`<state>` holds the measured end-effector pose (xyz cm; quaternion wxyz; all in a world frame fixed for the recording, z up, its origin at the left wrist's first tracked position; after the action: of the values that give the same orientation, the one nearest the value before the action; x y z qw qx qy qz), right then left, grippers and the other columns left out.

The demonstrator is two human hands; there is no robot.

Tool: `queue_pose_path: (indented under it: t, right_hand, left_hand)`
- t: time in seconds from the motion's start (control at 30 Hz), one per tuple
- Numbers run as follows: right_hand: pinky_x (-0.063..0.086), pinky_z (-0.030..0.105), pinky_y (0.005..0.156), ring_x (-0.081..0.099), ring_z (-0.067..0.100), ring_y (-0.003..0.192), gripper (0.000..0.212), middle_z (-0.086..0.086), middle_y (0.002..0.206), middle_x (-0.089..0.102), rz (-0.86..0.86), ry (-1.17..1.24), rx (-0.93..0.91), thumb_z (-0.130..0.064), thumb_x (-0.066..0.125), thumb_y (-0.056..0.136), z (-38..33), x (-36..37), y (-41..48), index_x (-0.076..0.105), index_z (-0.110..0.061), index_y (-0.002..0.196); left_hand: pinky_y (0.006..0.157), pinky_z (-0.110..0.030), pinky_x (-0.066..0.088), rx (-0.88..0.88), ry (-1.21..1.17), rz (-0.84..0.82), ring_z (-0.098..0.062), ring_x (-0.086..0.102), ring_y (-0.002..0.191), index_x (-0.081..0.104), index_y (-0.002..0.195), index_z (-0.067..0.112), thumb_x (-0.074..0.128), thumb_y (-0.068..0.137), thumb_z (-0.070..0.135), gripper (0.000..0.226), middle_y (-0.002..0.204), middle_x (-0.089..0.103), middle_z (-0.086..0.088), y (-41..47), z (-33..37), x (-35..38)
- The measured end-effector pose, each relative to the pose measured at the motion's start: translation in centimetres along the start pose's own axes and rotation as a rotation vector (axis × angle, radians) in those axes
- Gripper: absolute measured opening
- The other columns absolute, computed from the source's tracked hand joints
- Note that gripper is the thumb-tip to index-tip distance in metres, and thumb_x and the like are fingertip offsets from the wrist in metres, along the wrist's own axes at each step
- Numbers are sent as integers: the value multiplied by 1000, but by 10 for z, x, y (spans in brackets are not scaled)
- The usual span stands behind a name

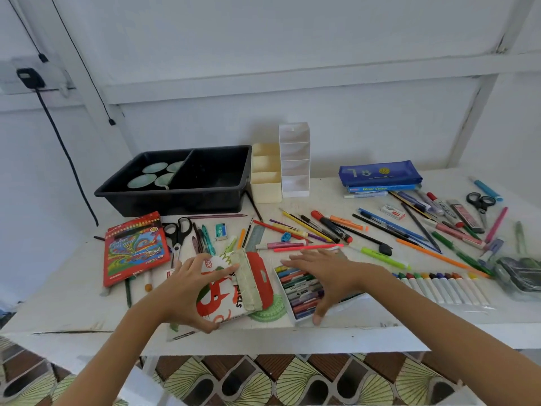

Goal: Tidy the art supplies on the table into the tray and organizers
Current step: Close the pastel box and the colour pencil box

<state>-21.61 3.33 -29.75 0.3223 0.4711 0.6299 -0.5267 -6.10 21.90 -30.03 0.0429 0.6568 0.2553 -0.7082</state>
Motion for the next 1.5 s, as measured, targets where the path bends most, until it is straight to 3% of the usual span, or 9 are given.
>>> queue_pose_path:
  t: [0.17, 0.37, 0.5, 0.73, 1.0, 1.17, 1.27, 1.37, 1.5]
  right_hand:
    - [6, 48, 118, 13, 13, 143, 116, -8, 156, 14, 14, 69, -54, -54, 80, 64, -6, -8, 12, 4, -34, 148]
    - [4, 33, 113, 17, -1, 131, 113, -13, 151, 18, 109, 145, -114, -49, 83, 61, -6, -21, 3, 7, -38, 144]
    - [7, 33, 114, 21, 5, 135, 115, -12, 150, 23, 45, 118, -152, -51, 82, 59, -10, -14, 9, 7, -37, 145]
    - [7, 28, 111, 18, -5, 125, 113, -10, 150, 23, 107, 162, -141, -55, 75, 56, -11, -15, 17, 6, -35, 144]
    - [5, 51, 115, 14, 10, 139, 115, -11, 152, 16, 156, 142, -99, -53, 82, 60, -13, -5, 32, 4, -41, 143]
    - [-4, 48, 115, 1, 12, 144, 122, -12, 157, 0, 61, 160, -66, -54, 81, 61, -13, -2, 25, -8, -44, 145]
    - [11, 39, 115, 14, 13, 141, 90, -5, 155, 17, 279, 255, 102, -53, 70, 75, 8, -21, 13, 18, -35, 147]
    - [35, 34, 99, 44, 23, 121, 42, 8, 131, 51, 673, 301, 575, -38, 46, 96, 56, -20, -27, 50, -15, 131]
    - [42, 33, 76, 47, 22, 88, 33, 7, 92, 57, 722, 279, 750, -25, 35, 98, 69, 21, -44, 62, -8, 106]
  left_hand:
    - [114, -47, 21, 29, -67, -30, -25, 7, 139, -5, 133, 65, 69, 62, 67, 103, 152, -6, 0, -3, 5, 5]
    - [113, -43, 27, 61, -163, -16, -22, 14, 136, -5, 133, 67, 70, 60, 67, 104, 149, -3, 5, 0, 15, 13]
    - [110, -41, 33, 131, -247, -10, -20, 15, 134, -3, 132, 68, 73, 60, 64, 105, 146, 0, 9, 9, 34, 11]
    - [114, -47, 21, 174, -205, -29, -22, 8, 137, 0, 134, 66, 73, 62, 64, 103, 149, -1, 6, 18, 56, 9]
    - [114, -47, 8, 127, -72, -36, -27, 0, 140, -5, 137, 61, 72, 65, 64, 105, 153, -4, 1, 28, 61, 8]
    - [114, -46, 6, 132, -55, -25, -25, -1, 141, -5, 135, 63, 71, 66, 64, 103, 154, -3, 2, 29, 61, 6]
    - [114, -46, 6, 136, -74, -22, -23, -1, 141, -6, 132, 65, 70, 65, 65, 101, 154, -3, 3, 28, 58, 6]
    - [114, -46, 5, 141, -76, -5, -22, -3, 141, -7, 132, 65, 69, 65, 67, 101, 154, -3, 4, 27, 58, 7]
    - [114, -44, 5, 146, -116, 19, -19, -2, 140, -2, 133, 65, 70, 65, 66, 98, 153, -1, 4, 27, 61, 5]
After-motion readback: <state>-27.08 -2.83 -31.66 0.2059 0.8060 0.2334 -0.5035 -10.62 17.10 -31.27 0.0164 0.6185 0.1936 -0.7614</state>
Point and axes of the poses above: each hand's wrist, its own y-axis towards the middle knuckle, its own x-axis out of the palm, z = x × y, the point moved 8 cm from there along y, towards the middle knuckle
